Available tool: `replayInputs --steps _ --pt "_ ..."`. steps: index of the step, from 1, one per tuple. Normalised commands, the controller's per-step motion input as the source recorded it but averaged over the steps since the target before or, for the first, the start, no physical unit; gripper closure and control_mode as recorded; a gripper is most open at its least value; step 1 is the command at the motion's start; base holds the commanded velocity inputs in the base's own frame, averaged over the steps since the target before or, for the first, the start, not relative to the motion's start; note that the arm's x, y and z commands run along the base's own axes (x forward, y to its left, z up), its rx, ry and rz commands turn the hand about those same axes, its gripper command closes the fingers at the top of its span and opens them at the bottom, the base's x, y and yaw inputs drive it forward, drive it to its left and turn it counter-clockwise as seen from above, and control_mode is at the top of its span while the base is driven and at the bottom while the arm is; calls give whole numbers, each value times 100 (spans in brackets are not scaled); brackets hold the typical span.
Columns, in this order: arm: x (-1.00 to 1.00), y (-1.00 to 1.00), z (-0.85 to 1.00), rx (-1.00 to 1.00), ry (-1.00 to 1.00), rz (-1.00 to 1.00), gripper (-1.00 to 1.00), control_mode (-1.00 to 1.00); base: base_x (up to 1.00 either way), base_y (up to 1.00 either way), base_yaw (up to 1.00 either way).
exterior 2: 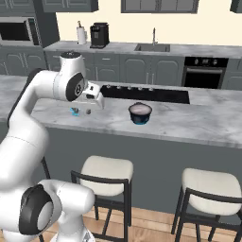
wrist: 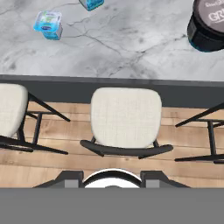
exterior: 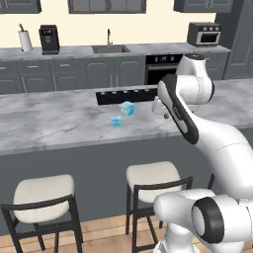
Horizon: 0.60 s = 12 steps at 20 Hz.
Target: Stack the yogurt containers by placing the smaller containers on top of the larger containers.
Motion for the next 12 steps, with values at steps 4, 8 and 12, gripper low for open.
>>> replayInputs --steps 4,8,12 --pt "0 13 0 0 -4 -2 -100 -100 0 0 0" --pt "5 27 -1 -1 -4 -6 -100 -100 0 0 0" --pt "27 23 -2 -3 -2 -7 -100 -100 0 0 0"
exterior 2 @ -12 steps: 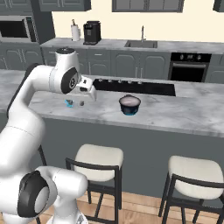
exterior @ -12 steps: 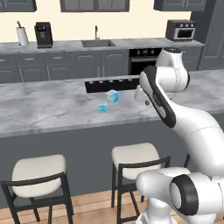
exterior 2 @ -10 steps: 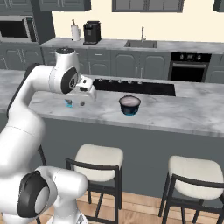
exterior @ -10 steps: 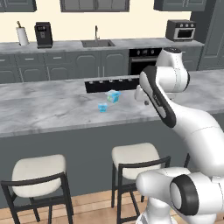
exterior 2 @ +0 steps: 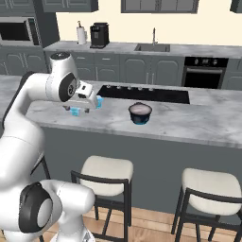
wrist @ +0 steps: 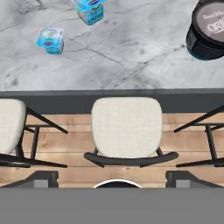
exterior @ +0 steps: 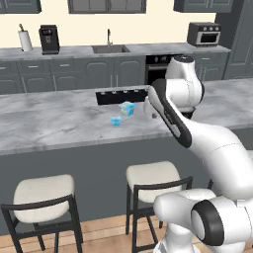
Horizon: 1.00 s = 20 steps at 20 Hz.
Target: Stack the yogurt containers by placing the smaller containers on top of the larger containers.
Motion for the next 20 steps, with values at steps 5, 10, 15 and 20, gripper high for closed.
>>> replayInputs --steps 5,10,15,20 --pt "51 34 -2 -4 0 -11 -100 -100 0 0 0" --pt "56 24 0 -3 0 -11 -100 -100 0 0 0" --pt "41 11 0 0 1 -11 -100 -100 0 0 0" --pt "21 -8 0 9 1 -8 -100 -100 0 0 0"
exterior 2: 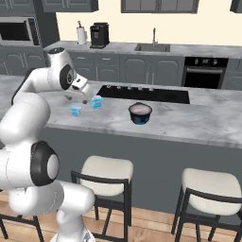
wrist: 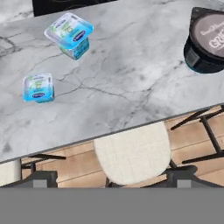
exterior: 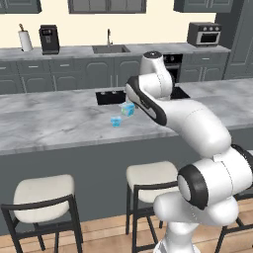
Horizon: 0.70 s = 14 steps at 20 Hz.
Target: Stack the yogurt containers by placing the smaller containers on top of the larger containers.
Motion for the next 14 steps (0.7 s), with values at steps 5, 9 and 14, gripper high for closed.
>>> replayInputs --steps 5,9,14 --pt "1 -23 0 22 0 -2 -100 -100 0 0 0" --pt "0 -17 -1 18 -1 0 -100 -100 0 0 0" --pt "0 -2 -13 7 -7 0 -100 -100 0 0 0"
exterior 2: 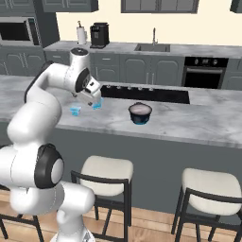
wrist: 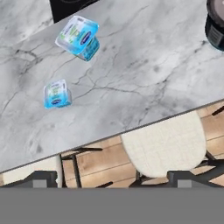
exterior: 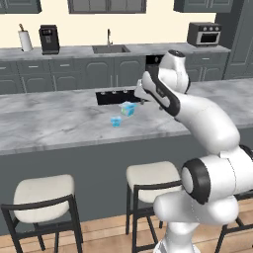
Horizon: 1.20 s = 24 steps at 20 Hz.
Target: Stack the yogurt containers by placing the smaller containers on top of the larger containers.
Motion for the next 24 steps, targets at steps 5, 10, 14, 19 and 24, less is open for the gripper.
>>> replayInputs --steps 5,10,14,19,24 --pt "0 0 -31 2 -10 0 -100 -100 0 0 0" --pt "0 0 -25 0 -10 0 -100 -100 0 0 0" --pt "2 0 -2 -1 0 -1 -100 -100 0 0 0" --pt "30 0 0 0 -4 -8 -100 -100 0 0 0" --pt "54 0 0 0 -3 -14 -100 -100 0 0 0"
